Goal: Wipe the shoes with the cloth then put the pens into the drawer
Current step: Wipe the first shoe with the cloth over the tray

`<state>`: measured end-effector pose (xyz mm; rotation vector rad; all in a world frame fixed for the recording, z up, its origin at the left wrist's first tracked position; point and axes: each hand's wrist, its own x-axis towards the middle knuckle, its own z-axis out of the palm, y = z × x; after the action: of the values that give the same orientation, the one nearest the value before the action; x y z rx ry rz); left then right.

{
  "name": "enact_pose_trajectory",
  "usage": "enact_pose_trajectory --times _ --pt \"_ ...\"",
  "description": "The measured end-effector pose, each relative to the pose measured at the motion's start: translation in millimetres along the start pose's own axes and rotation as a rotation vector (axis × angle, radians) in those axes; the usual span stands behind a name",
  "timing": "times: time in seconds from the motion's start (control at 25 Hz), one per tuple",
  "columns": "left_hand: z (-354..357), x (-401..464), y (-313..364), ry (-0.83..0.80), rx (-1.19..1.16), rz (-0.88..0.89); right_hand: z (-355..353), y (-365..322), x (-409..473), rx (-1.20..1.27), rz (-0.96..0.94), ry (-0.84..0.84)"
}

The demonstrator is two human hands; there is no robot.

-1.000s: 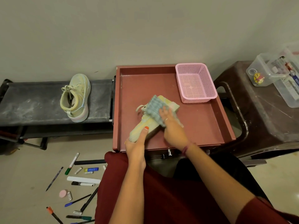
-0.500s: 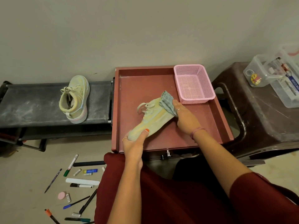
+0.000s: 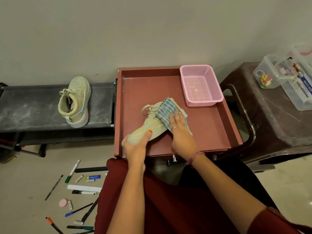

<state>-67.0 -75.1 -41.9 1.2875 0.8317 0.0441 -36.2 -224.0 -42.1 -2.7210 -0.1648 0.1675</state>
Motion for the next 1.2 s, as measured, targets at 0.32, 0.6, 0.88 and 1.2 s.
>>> enact_pose_trajectory --times 0.32,0.6,0.88,1.2 --pt "-6.0 6.4 0.3 -0.042 -0.001 -0.025 -39.1 24.0 53.0 0.124 0.183 -0.116" --pt "-9.3 5.9 -0.2 -0.075 0.02 -0.038 -63.5 35.5 81.4 0.373 0.412 -0.299" --pt "-7.9 6.6 -1.0 -0.087 0.029 -0.022 -29.3 8.8 46.9 0.209 0.034 0.075" --pt "-7.2 2.9 0.1 -0.085 0.006 -0.029 -29.1 22.9 48.0 0.048 0.008 0.02"
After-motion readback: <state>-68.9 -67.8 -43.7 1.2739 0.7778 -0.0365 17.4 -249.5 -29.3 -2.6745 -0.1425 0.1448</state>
